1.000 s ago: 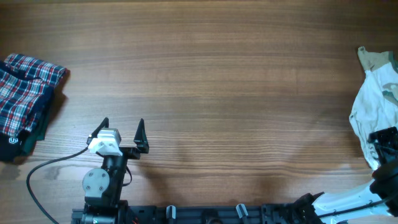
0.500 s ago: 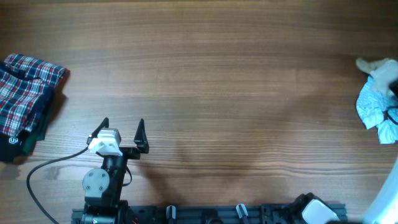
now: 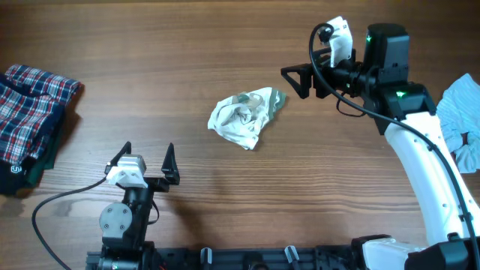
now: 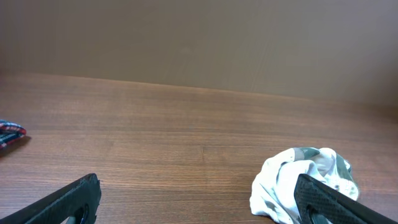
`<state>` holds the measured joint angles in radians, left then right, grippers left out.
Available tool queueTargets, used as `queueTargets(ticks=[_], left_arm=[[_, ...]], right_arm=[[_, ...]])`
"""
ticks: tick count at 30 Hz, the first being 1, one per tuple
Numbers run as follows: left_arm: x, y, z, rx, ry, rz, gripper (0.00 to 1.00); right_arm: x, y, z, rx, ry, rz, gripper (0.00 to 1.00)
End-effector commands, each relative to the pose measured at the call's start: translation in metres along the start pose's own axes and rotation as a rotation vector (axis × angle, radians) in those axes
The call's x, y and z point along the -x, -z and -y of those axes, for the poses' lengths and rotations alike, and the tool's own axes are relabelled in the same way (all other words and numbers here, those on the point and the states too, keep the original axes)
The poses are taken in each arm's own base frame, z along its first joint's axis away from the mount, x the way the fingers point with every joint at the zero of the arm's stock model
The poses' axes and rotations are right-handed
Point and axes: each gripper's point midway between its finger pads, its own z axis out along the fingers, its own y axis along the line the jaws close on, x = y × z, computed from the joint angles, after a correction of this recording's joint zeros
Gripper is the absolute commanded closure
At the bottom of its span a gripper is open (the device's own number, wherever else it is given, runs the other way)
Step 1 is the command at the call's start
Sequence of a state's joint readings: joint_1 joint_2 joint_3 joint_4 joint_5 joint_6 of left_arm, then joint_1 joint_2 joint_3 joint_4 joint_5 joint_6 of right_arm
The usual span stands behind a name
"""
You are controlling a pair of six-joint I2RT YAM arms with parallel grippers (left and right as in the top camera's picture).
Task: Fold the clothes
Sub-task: 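Drag the white garment to the table center and release, then reach the left gripper to the garment and grasp its edge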
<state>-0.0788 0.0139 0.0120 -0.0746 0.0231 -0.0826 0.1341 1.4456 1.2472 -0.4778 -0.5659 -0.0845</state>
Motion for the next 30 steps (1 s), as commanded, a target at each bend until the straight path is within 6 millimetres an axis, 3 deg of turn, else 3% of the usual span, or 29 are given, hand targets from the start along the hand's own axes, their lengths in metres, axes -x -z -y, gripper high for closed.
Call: queueTargets(ticks=[1,3,4,11,15,16,18,20,22,25,28,30], left_arm=[[-0.002,0.000,0.000,0.003,-0.020,0.000,0.00],[-0.002,0.000,0.000,0.002,-0.020,0.000,0.00],[-0.002,0.000,0.000,0.002,-0.020,0.000,0.00],[-0.002,0.000,0.000,0.002,-0.020,0.000,0.00],[0.005,0.000,0.001,-0.001,-0.021,0.028,0.00],[0.007,0.000,0.010,-0.054,-0.022,0.033,0.00],[0.008,0.000,0.007,-0.039,-0.024,0.038,0.00],[0.023,0.003,0.027,-0.148,0.013,0.093,0.00],[0.040,0.008,0.032,-0.179,0.148,0.112,0.00],[0.070,0.009,0.041,-0.194,0.182,0.063,0.00],[0.089,-0.012,0.051,-0.192,0.199,-0.127,0.01],[0.090,-0.031,0.063,-0.225,0.224,-0.287,0.00]], right_arm=[[-0.017,0.010,0.046,-0.278,-0.044,-0.076,0.00],[-0.036,0.027,0.080,-0.502,-0.147,-0.137,0.00],[-0.041,0.030,0.084,-0.526,-0.179,-0.150,0.00],[-0.053,0.011,0.071,-0.410,-0.273,-0.178,0.00],[-0.070,-0.015,0.062,-0.290,-0.315,-0.242,0.00],[-0.079,-0.022,0.060,-0.262,-0.335,-0.273,0.00],[-0.084,-0.024,0.061,-0.263,-0.343,-0.291,0.00],[-0.086,-0.026,0.061,-0.260,-0.345,-0.300,0.00],[-0.084,-0.029,0.058,-0.253,-0.334,-0.295,0.00],[-0.080,-0.034,0.051,-0.238,-0.311,-0.284,0.00],[-0.078,-0.038,0.044,-0.226,-0.299,-0.280,0.00],[-0.073,-0.040,0.043,-0.222,-0.287,-0.263,0.00]])
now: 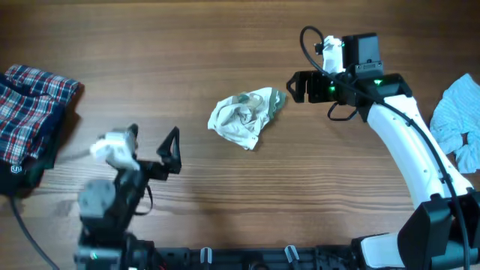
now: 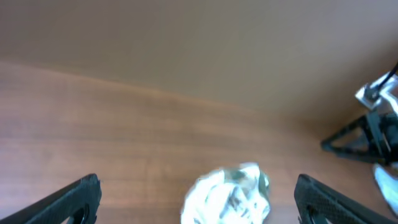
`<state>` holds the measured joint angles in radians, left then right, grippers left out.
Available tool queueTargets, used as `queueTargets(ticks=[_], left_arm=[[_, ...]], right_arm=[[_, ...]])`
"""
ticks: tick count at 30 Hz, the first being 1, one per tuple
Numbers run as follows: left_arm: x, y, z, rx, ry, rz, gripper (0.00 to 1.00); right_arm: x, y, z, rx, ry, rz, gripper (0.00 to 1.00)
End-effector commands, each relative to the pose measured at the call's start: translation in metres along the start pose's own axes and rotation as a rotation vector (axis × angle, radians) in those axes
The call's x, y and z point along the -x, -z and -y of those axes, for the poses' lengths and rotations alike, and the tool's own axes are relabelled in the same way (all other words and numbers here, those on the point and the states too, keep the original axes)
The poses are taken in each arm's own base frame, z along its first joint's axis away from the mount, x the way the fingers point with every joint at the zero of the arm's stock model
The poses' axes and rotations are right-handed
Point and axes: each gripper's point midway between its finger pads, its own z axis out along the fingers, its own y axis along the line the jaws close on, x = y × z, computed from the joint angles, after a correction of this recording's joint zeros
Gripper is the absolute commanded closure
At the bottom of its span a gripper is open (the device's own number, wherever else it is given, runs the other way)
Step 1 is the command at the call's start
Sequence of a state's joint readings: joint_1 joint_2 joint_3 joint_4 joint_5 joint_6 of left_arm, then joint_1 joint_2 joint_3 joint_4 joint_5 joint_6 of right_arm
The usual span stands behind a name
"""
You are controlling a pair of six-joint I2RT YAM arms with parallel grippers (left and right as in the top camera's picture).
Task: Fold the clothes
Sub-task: 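Reach the left gripper to the garment and grasp its edge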
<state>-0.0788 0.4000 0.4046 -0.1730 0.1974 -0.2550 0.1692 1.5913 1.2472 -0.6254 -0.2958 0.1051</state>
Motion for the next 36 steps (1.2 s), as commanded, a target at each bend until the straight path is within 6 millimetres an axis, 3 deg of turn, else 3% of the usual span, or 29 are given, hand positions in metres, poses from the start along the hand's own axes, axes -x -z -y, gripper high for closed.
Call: queueTargets(ticks=[1,2,4,5,7,9,12,15,19,20,22,23,24,25,27,29,30,31,34,36], left_arm=[[0.010,-0.036,0.022,-0.050,0.073,-0.259,0.01],[-0.002,-0.052,0.025,-0.036,0.090,-0.394,0.01],[-0.047,-0.083,0.048,-0.058,0.090,-0.652,0.01],[-0.081,-0.099,0.068,-0.107,0.058,-0.744,0.00],[-0.115,-0.116,0.093,-0.172,0.016,-0.801,0.00],[-0.138,-0.132,0.104,-0.204,-0.004,-0.820,0.00],[-0.135,-0.141,0.108,-0.222,-0.005,-0.786,0.00],[-0.140,-0.144,0.071,0.069,-0.024,-0.749,0.00],[-0.147,-0.136,0.093,0.244,-0.004,-0.630,0.01],[-0.151,-0.135,0.095,0.258,0.005,-0.627,0.12],[-0.165,-0.135,0.096,0.273,0.008,-0.652,0.50],[-0.170,-0.137,0.093,0.285,0.000,-0.659,0.64],[-0.177,-0.139,0.091,0.295,0.004,-0.667,0.72],[-0.181,-0.141,0.090,0.300,0.008,-0.673,0.74],[-0.188,-0.145,0.098,0.264,0.023,-0.681,0.63],[-0.191,-0.147,0.118,0.174,0.068,-0.706,0.66],[-0.188,-0.150,0.121,0.170,0.093,-0.690,0.56],[-0.188,-0.150,0.120,0.199,0.168,-0.685,0.48],[-0.191,-0.147,0.116,0.300,0.382,-0.671,0.38],[-0.189,-0.148,0.110,0.345,0.428,-0.636,0.35]], right_arm=[[0.007,-0.003,-0.008,0.028,0.006,0.021,0.00],[0.010,-0.003,-0.008,0.028,0.010,0.032,0.00],[0.013,-0.003,-0.007,0.022,0.017,0.047,0.00],[0.014,-0.005,-0.002,-0.003,0.020,0.049,0.00],[0.011,-0.010,0.001,-0.009,0.017,0.035,0.00],[0.007,-0.018,0.003,-0.011,0.011,0.014,0.01],[0.001,-0.026,0.007,-0.015,0.004,-0.015,0.00],[-0.003,-0.036,0.010,-0.017,-0.002,-0.036,0.00],[-0.002,-0.042,0.012,-0.016,-0.001,-0.032,0.00],[-0.002,-0.042,0.012,-0.016,-0.001,-0.031,0.00],[-0.002,-0.042,0.012,-0.016,-0.001,-0.031,0.00],[-0.002,-0.042,0.012,-0.016,-0.001,-0.031,0.00],[-0.002,-0.042,0.012,-0.016,-0.001,-0.032,0.00],[-0.002,-0.042,0.012,-0.016,-0.001,-0.032,0.00],[-0.002,-0.042,0.012,-0.016,-0.001,-0.033,0.00],[-0.002,-0.042,0.012,-0.016,-0.001,-0.034,0.00],[-0.002,-0.042,0.012,-0.016,-0.001,-0.034,0.00],[-0.002,-0.042,0.012,-0.016,-0.001,-0.034,0.00],[-0.004,-0.042,0.012,-0.017,-0.004,-0.041,0.00],[-0.006,-0.042,0.012,-0.018,-0.005,-0.047,0.00]])
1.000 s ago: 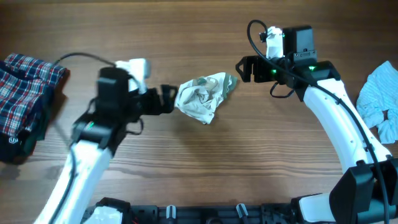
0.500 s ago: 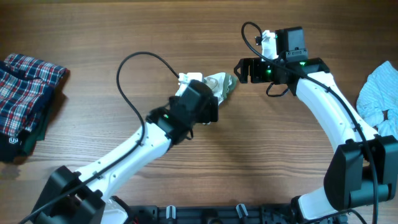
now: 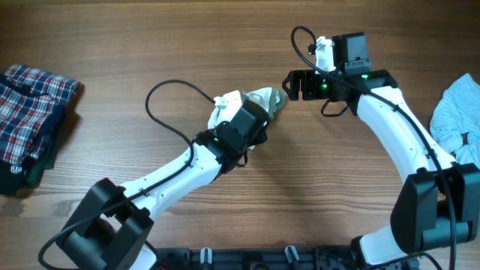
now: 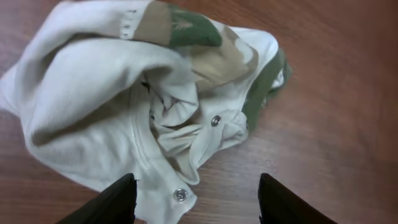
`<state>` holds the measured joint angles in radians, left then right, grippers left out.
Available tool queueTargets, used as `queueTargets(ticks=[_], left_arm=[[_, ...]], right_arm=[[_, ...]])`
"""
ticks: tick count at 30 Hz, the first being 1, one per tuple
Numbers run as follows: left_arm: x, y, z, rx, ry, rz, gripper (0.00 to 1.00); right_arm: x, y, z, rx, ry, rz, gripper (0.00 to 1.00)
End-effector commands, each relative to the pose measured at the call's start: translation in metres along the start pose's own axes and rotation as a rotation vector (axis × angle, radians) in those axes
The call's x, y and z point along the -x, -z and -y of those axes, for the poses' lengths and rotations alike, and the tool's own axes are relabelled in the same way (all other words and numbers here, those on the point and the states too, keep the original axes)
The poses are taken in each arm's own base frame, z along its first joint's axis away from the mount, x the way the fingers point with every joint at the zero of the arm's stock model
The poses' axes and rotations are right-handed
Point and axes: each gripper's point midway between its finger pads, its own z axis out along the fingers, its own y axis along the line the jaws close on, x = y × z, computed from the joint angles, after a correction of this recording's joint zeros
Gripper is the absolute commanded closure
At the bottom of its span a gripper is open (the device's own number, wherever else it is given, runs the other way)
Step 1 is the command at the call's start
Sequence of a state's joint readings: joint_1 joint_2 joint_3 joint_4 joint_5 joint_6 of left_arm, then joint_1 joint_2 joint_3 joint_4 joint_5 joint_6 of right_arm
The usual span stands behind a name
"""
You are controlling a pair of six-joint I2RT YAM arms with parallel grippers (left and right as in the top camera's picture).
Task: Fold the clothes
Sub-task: 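Reach the left gripper to the garment and grasp its edge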
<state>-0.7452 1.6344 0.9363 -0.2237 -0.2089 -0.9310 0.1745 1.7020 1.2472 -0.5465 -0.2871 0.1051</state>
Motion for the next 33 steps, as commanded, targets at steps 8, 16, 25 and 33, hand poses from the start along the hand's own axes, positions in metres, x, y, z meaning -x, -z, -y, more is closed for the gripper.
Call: queueTargets(ticks=[8,16,25,33], left_arm=[[-0.009,-0.027,-0.023,0.114,0.179,0.021,0.29],[-0.017,-0.038,-0.031,0.145,0.171,0.006,0.58],[-0.019,-0.045,-0.033,0.151,0.171,0.004,0.58],[-0.013,-0.043,-0.024,0.136,0.077,0.005,0.96]], right_arm=[[-0.003,-0.005,0.001,-0.009,-0.001,-0.017,0.00],[-0.002,-0.005,0.001,-0.009,-0.001,-0.017,0.00],[-0.004,-0.005,0.002,-0.010,-0.003,-0.024,0.00],[-0.006,-0.005,0.002,-0.011,-0.004,-0.032,0.00]])
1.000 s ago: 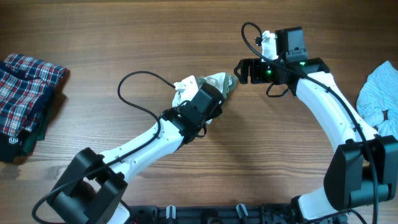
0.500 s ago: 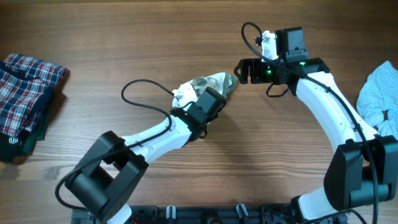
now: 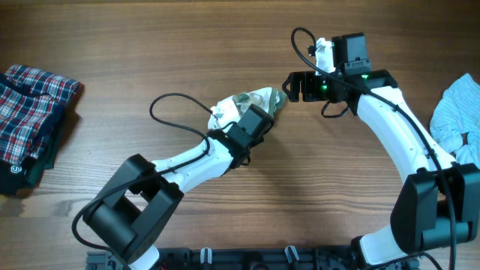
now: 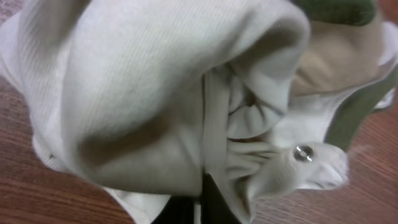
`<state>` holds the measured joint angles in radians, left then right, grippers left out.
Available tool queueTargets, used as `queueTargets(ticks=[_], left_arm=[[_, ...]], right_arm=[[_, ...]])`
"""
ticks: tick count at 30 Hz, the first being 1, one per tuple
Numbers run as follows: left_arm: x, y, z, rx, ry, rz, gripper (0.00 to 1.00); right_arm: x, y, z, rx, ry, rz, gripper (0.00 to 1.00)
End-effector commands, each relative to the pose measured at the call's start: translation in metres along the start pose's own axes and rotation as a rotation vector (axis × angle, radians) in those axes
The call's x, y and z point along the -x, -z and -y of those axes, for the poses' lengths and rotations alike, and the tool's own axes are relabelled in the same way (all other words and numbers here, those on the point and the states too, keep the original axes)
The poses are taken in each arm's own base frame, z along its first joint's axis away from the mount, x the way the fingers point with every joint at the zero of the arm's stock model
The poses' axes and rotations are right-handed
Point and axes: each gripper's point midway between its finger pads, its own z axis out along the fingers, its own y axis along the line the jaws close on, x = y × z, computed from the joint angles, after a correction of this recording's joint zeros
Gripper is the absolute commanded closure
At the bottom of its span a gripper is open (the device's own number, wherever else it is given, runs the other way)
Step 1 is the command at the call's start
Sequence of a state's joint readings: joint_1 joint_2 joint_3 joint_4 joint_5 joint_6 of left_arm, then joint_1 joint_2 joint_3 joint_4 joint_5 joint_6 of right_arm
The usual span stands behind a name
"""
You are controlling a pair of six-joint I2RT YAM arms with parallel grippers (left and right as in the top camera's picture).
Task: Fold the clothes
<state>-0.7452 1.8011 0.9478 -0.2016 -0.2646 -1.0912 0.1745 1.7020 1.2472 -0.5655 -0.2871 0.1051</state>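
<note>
A crumpled white garment point(image 3: 227, 106) with green and tan trim point(image 3: 268, 97) lies mid-table. It fills the left wrist view, its white folds point(image 4: 143, 93) and a metal snap point(image 4: 303, 152) close to the lens. My left gripper point(image 3: 241, 114) rests on the garment's lower right part. Its fingers point(image 4: 186, 211) stand together at the bottom edge, with a fold of white cloth pinched between them. My right gripper point(image 3: 291, 85) stands open just right of the green end, apart from the cloth.
A pile of plaid clothes point(image 3: 30, 105) lies at the left edge. A light blue garment point(image 3: 454, 120) lies at the right edge. The left arm's black cable point(image 3: 174, 101) loops over the wood left of the garment.
My left gripper, open just above the garment before, is now pressed into it and shut on a fold of the white cloth. The right arm has not moved.
My left arm sat folded at the table's front, gripper open, with the right gripper held right of the garment. Then the left arm had turned towards the garment and the right gripper stood closer to it. Later the left gripper was open over the cloth, and now grips it.
</note>
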Motion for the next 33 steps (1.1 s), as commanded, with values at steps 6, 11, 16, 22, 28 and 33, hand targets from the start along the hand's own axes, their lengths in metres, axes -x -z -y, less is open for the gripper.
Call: queueTargets(ticks=[6,11,16,22,28,33], left_arm=[[0.033,0.043,0.042,0.004,-0.299,0.017,0.96],[0.069,0.086,0.060,0.023,-0.469,0.035,0.96],[0.120,0.101,0.031,0.108,-0.456,0.047,0.96],[0.164,0.141,0.045,0.083,-0.543,0.174,0.96],[0.143,0.092,0.029,0.172,-0.574,0.065,0.96],[0.115,0.034,0.000,0.297,-0.616,-0.075,0.94]], right_arm=[[-0.001,-0.005,0.001,-0.009,0.001,-0.013,0.00],[-0.004,-0.005,0.001,-0.009,-0.001,-0.022,0.07],[-0.010,-0.004,0.002,-0.011,0.029,-0.049,0.07],[-0.014,-0.004,0.002,-0.012,0.038,-0.065,0.05],[-0.018,-0.004,0.003,-0.014,0.035,-0.080,0.04],[-0.019,-0.004,0.003,-0.014,0.035,-0.082,0.03]])
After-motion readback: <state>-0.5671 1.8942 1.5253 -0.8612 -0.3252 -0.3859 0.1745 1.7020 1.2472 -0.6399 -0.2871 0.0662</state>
